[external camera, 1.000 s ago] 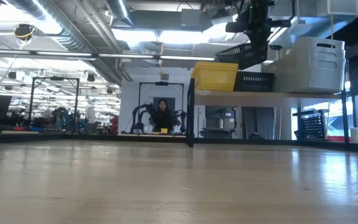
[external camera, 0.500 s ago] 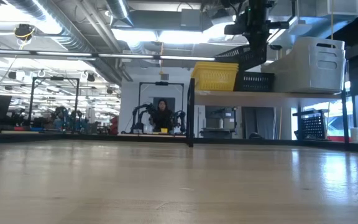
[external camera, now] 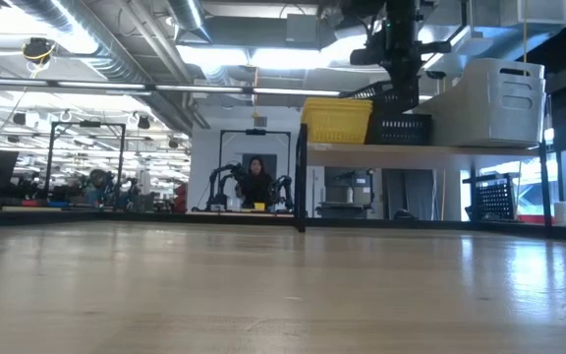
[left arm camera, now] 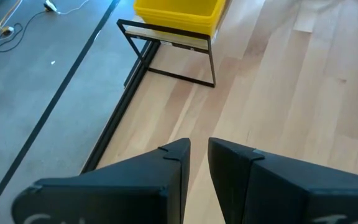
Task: Stack baskets on shelf by color
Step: Stack the black bin on top of the black bin on the shelf, then return to Home Position
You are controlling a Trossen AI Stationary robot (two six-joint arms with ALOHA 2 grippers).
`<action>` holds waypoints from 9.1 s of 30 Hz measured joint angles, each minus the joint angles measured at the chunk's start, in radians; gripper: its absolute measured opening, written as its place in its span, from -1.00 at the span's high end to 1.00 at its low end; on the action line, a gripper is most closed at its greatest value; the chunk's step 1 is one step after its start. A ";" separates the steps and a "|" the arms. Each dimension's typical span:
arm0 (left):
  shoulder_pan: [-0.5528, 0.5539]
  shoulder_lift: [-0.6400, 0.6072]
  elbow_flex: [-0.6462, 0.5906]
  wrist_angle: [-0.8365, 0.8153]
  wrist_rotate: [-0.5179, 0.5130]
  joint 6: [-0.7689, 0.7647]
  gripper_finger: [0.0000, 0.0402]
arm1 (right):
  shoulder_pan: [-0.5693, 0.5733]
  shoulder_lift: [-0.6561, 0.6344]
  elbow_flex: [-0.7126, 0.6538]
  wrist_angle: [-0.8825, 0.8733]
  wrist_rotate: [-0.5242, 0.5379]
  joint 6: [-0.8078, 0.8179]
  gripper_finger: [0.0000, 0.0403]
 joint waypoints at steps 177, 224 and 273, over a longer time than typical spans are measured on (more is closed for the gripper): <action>0.000 0.000 0.000 0.096 -0.027 -0.090 0.76 | 0.625 -0.712 -0.754 0.002 0.152 -0.240 0.64; -0.083 -0.153 -0.033 -0.045 -0.061 -0.042 0.99 | 0.625 -0.775 -0.299 0.250 0.015 -0.549 0.99; -0.219 -1.186 -1.098 0.854 0.141 0.063 1.00 | 0.625 -1.751 -1.483 1.259 -0.502 -0.710 1.00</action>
